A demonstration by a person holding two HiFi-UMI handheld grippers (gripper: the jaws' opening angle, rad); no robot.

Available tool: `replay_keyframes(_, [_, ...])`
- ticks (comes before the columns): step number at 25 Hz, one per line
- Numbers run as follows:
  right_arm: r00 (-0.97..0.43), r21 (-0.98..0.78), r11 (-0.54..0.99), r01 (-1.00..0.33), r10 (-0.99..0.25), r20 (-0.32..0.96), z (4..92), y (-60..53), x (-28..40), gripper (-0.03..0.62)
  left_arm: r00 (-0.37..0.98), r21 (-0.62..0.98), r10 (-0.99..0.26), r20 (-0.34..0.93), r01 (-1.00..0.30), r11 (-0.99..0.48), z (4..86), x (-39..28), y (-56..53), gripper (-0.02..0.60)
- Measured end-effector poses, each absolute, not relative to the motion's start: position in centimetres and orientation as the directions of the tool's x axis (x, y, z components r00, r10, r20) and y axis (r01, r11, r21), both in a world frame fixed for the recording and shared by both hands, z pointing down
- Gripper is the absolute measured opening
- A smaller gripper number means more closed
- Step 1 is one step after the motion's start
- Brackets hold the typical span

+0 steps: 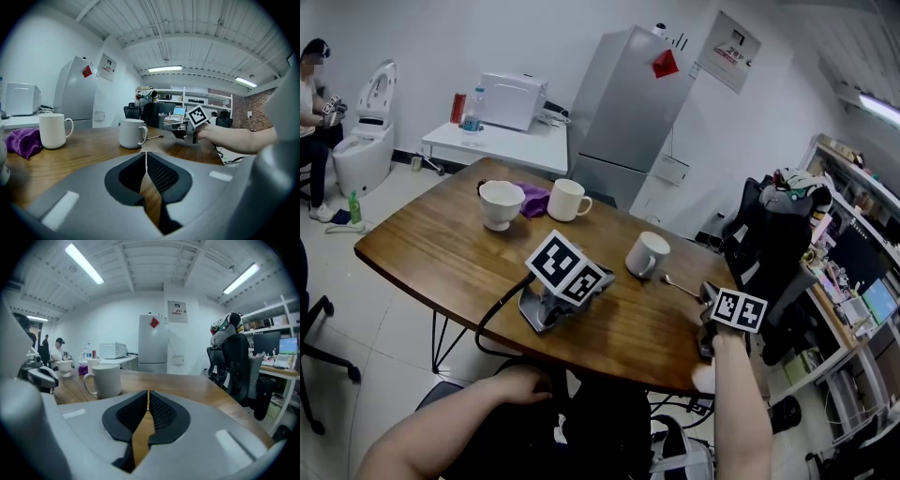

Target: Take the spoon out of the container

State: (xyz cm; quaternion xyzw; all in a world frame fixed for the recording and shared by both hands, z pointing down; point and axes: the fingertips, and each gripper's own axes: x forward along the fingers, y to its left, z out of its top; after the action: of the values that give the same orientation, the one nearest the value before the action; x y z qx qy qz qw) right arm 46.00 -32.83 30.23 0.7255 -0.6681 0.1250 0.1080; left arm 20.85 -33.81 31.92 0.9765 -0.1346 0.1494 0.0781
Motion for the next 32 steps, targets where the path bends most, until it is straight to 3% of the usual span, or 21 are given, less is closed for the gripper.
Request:
replay_keyframes(11, [-0.121, -0.131, 0.099, -0.986, -0.976, 0.179, 28.7, -31.5, 40.4, 0.003, 0.919, 0.112, -0.240, 0.313, -0.286, -0.952, 31.8, 20.9, -33.8, 0.012])
replay_keyframes(32, [-0.220, -0.069, 0.211, -0.975, -0.958, 0.182, 29.5, -30.8, 36.2, 0.003, 0.919, 0.111, -0.239, 0.313, -0.285, -0.952, 32.0, 20.9, -33.9, 0.012])
